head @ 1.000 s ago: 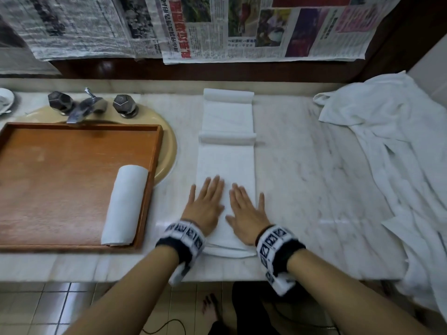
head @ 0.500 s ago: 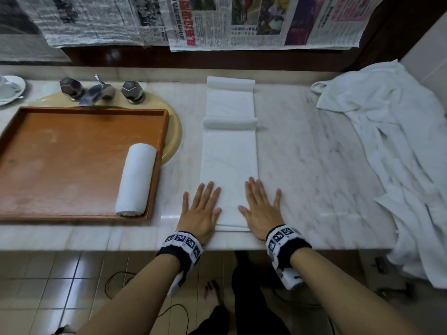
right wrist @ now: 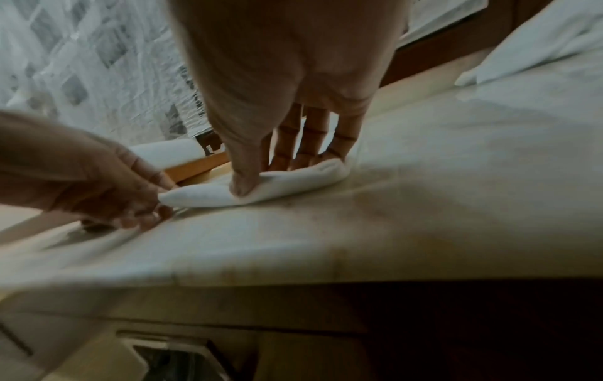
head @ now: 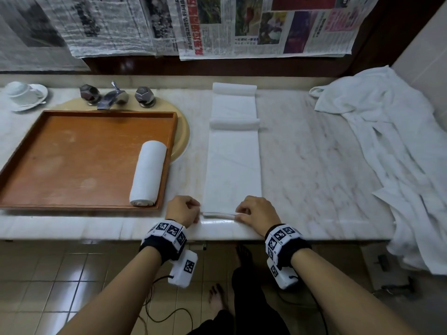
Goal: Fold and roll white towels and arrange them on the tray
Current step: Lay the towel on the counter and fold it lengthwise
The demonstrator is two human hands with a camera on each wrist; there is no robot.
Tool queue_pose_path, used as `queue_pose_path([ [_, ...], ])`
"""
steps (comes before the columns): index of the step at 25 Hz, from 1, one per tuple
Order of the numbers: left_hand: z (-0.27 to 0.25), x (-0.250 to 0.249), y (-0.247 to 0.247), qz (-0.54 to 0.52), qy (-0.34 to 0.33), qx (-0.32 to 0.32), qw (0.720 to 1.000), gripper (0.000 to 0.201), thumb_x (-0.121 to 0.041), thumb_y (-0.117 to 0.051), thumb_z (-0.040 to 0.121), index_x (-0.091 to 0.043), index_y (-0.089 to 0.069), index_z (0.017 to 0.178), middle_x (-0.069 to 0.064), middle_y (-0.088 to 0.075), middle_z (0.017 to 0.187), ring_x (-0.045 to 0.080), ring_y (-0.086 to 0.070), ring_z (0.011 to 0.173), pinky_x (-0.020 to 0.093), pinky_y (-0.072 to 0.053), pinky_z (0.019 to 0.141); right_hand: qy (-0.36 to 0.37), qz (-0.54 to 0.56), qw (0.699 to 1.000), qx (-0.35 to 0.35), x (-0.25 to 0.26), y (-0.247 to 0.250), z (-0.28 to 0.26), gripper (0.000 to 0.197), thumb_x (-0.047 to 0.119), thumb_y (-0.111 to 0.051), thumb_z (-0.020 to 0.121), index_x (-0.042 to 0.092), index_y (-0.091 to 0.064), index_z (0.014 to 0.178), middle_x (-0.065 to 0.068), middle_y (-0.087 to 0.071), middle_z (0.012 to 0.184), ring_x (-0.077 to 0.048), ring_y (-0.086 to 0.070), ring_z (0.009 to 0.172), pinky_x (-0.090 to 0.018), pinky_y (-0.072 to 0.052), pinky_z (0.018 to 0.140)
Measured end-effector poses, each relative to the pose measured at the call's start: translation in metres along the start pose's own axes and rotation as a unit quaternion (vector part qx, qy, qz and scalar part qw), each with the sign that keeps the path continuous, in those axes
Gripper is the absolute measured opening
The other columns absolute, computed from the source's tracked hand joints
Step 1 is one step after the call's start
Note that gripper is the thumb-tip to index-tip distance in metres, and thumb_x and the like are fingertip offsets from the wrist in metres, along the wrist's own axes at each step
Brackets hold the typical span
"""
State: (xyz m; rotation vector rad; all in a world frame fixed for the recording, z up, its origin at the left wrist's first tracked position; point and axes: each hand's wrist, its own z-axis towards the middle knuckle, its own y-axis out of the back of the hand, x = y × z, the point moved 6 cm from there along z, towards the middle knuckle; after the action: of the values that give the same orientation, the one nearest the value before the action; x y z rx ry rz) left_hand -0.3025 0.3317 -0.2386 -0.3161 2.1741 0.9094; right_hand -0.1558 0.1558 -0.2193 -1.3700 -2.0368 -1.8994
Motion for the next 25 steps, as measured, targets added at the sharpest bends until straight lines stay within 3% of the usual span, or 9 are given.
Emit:
queue_pose_path([
  [5, -0.018, 0.008, -0.004, -0.118, 0.043, -0.052, 0.991, 0.017, 0.000, -0.061, 0.089, 0.003, -0.068, 0.075, 0.023, -0.069, 0.068, 0.034, -0.068, 0.058, 0.049, -0.060, 0.064, -0.029, 0.086, 0.994, -0.058, -0.008, 0.005, 0.002, 0.008, 0.025, -0.074, 0.083, 0.019, -0.076, 0.087, 0.007, -0.069, 0.084, -0.010, -0.062, 0.081, -0.032, -0.052, 0.081],
  [7, -0.022, 0.005, -0.007, -0.110, 0.038, -0.063, 0.991, 0.017, -0.009, -0.066, 0.088, -0.001, -0.069, 0.074, 0.018, -0.070, 0.064, 0.030, -0.070, 0.057, 0.045, -0.061, 0.064, -0.022, 0.097, 0.991, -0.086, -0.007, 0.008, 0.001, 0.006, 0.023, -0.074, 0.083, 0.018, -0.076, 0.085, 0.006, -0.070, 0.082, -0.010, -0.062, 0.077, -0.031, -0.053, 0.080],
  [9, -0.024, 0.001, -0.011, -0.071, 0.027, -0.044, 0.996, 0.012, -0.011, -0.075, 0.081, -0.007, -0.071, 0.070, 0.010, -0.070, 0.059, 0.027, -0.070, 0.058, 0.040, -0.062, 0.065, 0.003, 0.102, 0.987, -0.128, -0.004, 0.016, 0.000, 0.003, 0.019, -0.075, 0.082, 0.017, -0.076, 0.083, 0.007, -0.069, 0.079, -0.009, -0.062, 0.072, -0.030, -0.054, 0.075],
  [12, -0.021, -0.002, -0.010, -0.043, 0.046, -0.029, 0.998, 0.011, -0.004, -0.079, 0.074, -0.007, -0.072, 0.066, 0.009, -0.069, 0.057, 0.026, -0.071, 0.059, 0.039, -0.062, 0.066, 0.090, 0.085, 0.972, -0.202, 0.006, 0.028, -0.009, 0.003, 0.011, -0.076, 0.078, 0.014, -0.076, 0.079, 0.007, -0.068, 0.076, -0.009, -0.060, 0.068, -0.026, -0.052, 0.068],
  [15, -0.019, -0.005, -0.008, -0.047, 0.072, -0.027, 0.996, 0.010, -0.002, -0.079, 0.074, -0.005, -0.073, 0.066, 0.011, -0.070, 0.058, 0.025, -0.072, 0.060, 0.039, -0.062, 0.067, 0.152, 0.014, 0.971, -0.184, 0.007, 0.017, -0.015, 0.013, 0.003, -0.079, 0.070, 0.014, -0.074, 0.074, 0.005, -0.066, 0.074, -0.015, -0.061, 0.068, -0.027, -0.052, 0.063],
  [18, -0.020, -0.007, -0.007, -0.060, 0.089, -0.031, 0.994, 0.009, 0.000, -0.079, 0.075, -0.002, -0.072, 0.069, 0.013, -0.070, 0.060, 0.025, -0.072, 0.060, 0.038, -0.062, 0.067, 0.135, -0.033, 0.980, -0.141, -0.002, -0.002, -0.014, 0.019, 0.000, -0.081, 0.064, 0.015, -0.074, 0.071, 0.004, -0.066, 0.073, -0.019, -0.061, 0.068, -0.033, -0.055, 0.059],
  [23, -0.019, -0.007, -0.007, -0.060, 0.086, -0.031, 0.994, 0.009, -0.001, -0.078, 0.076, -0.002, -0.073, 0.069, 0.013, -0.070, 0.061, 0.024, -0.072, 0.061, 0.036, -0.062, 0.069, 0.163, 0.008, 0.970, -0.178, 0.002, 0.011, -0.019, 0.009, 0.005, -0.067, 0.072, 0.013, -0.070, 0.075, 0.004, -0.062, 0.078, -0.012, -0.054, 0.076, -0.022, -0.046, 0.069],
  [25, -0.020, -0.008, -0.007, -0.061, 0.087, -0.027, 0.994, 0.009, 0.000, -0.077, 0.077, -0.002, -0.073, 0.069, 0.013, -0.070, 0.061, 0.024, -0.072, 0.061, 0.035, -0.062, 0.069, 0.174, -0.027, 0.973, -0.146, 0.001, 0.006, -0.022, 0.011, 0.006, -0.066, 0.070, 0.016, -0.068, 0.075, 0.005, -0.062, 0.078, -0.014, -0.055, 0.075, -0.028, -0.048, 0.068],
])
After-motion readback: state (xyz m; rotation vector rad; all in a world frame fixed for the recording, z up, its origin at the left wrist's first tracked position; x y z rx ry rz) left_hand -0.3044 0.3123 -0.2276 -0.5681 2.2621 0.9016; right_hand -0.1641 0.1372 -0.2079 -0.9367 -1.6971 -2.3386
